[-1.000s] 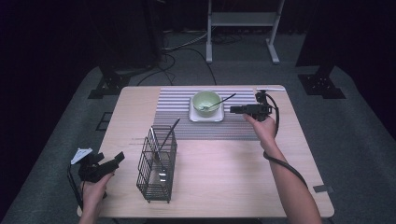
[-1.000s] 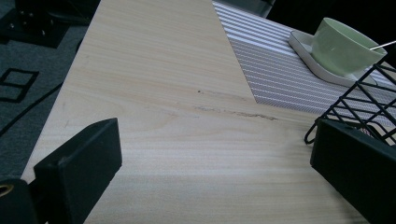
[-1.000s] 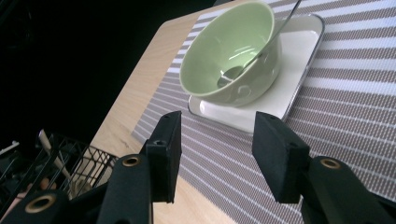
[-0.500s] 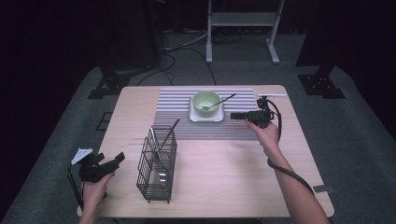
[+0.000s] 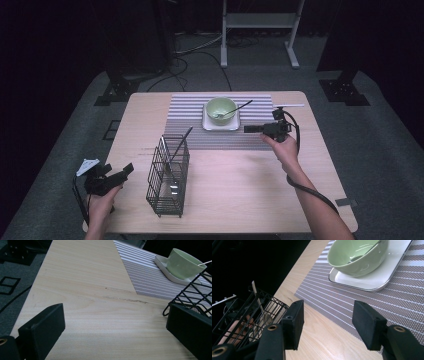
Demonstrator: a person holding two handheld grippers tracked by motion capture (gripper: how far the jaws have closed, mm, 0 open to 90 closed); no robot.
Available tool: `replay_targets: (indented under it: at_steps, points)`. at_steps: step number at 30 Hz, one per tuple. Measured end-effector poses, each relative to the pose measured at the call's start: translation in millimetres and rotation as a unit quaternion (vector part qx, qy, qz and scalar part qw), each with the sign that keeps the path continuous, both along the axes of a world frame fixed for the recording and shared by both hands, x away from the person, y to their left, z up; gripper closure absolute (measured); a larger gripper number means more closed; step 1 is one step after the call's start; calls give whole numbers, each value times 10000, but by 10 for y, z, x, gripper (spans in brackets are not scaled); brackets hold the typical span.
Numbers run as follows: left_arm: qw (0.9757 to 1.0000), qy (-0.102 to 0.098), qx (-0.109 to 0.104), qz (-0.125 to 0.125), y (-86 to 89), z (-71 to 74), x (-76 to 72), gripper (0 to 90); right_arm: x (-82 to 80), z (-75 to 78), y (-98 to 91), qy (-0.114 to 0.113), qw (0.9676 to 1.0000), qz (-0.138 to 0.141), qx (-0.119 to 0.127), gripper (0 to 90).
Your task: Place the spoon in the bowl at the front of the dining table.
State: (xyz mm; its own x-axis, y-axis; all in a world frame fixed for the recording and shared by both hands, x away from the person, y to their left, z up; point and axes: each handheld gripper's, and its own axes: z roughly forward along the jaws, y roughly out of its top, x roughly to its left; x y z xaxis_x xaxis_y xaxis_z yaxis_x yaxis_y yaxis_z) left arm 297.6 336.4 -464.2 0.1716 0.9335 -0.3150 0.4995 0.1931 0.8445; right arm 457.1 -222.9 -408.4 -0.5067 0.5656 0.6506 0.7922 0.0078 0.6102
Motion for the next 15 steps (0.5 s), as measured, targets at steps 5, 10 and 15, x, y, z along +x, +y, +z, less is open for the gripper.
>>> replay_targets:
  at_steps: [5, 10, 15]
  points:
    - [10000, -14, 1, 8, -3, 3, -1, 9, -55, 8, 7, -9, 10000, 31, -42, 373]
    - [10000, -9, 11, -1, -10, 2, 1, 10, -118, 8, 9, -49, 9998, 41, -176, 328]
    - [10000, -8, 21, -8, -14, 3, 1, 9, -179, -14, 24, -38, 9996, 92, -262, 294]
